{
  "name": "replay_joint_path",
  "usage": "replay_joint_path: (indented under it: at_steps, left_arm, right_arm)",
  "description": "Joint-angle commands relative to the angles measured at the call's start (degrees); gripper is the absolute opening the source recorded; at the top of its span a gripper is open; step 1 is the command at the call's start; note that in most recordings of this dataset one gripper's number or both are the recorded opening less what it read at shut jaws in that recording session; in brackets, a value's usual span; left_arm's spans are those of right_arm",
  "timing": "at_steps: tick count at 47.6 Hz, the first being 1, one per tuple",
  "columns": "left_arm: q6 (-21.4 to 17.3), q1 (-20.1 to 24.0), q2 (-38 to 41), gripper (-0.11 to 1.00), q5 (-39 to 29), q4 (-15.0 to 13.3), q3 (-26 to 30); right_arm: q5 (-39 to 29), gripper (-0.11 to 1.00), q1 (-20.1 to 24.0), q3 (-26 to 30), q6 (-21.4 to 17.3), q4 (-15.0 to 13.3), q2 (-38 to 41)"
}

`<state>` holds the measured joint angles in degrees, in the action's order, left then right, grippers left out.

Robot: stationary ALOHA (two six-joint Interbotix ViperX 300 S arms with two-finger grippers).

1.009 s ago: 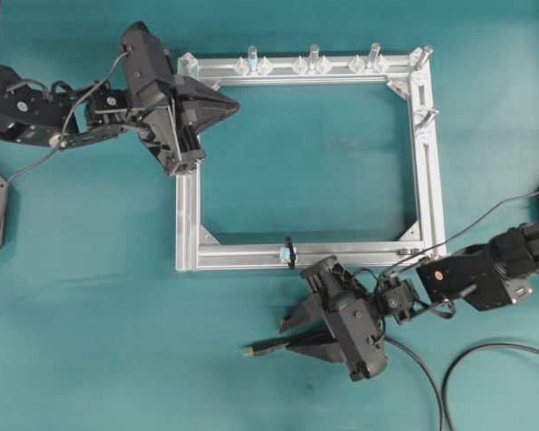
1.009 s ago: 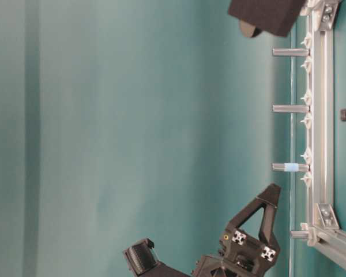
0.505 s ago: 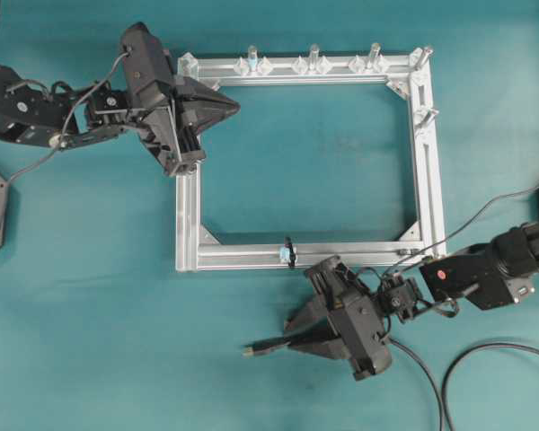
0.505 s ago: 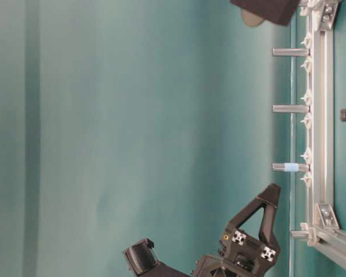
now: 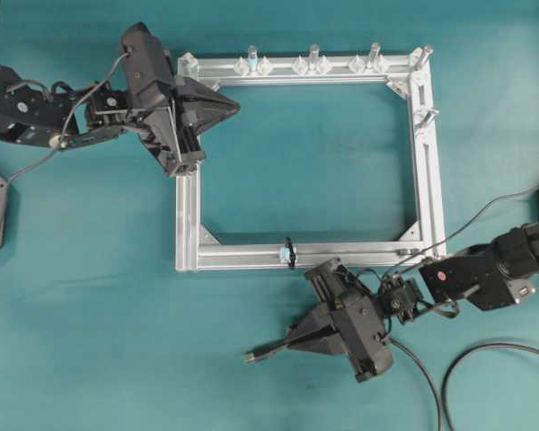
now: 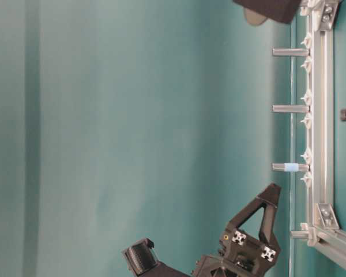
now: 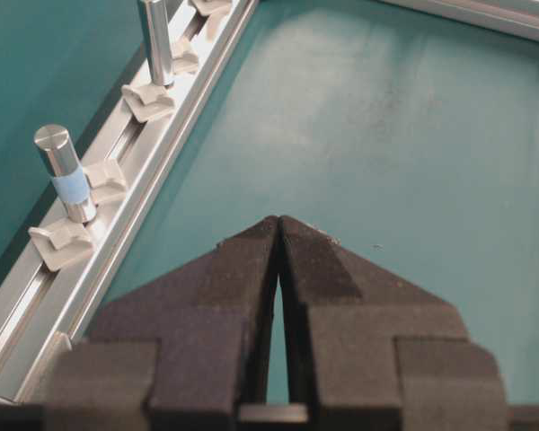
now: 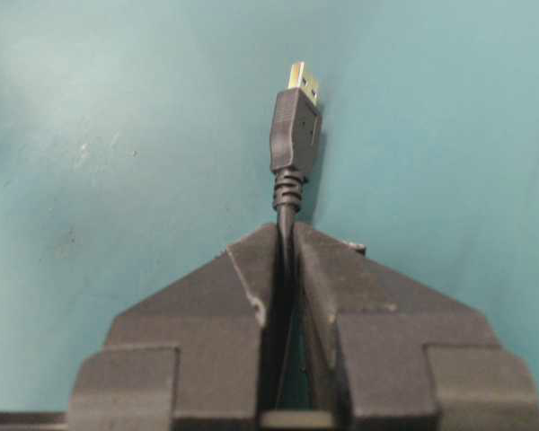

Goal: Insert the wire through the string loop located in the center.

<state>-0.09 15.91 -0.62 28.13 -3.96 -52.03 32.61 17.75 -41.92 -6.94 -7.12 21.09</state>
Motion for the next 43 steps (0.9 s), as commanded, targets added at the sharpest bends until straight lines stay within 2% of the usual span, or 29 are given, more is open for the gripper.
replay_joint_path:
  at_steps: [1,23,43]
  left_arm:
    - [0.1,-0.1,-1.3,0.0,0.3,0.2,1.0]
    - [0.1,-0.1,-1.3,0.0,0.3,0.2,1.1]
    - [0.1,0.0,-1.3,0.0,0.3,0.2,1.1]
  right_arm:
    - [-0.7,0.07,0.2,0.1,-0.1,-0.2,-0.8]
    - [-0.9,0.07,0.3,-0.2,-0.1,-0.2,-1.8]
    - [-4.0,0.07,0.3,-1.2,-0.1,-0.2,-7.3]
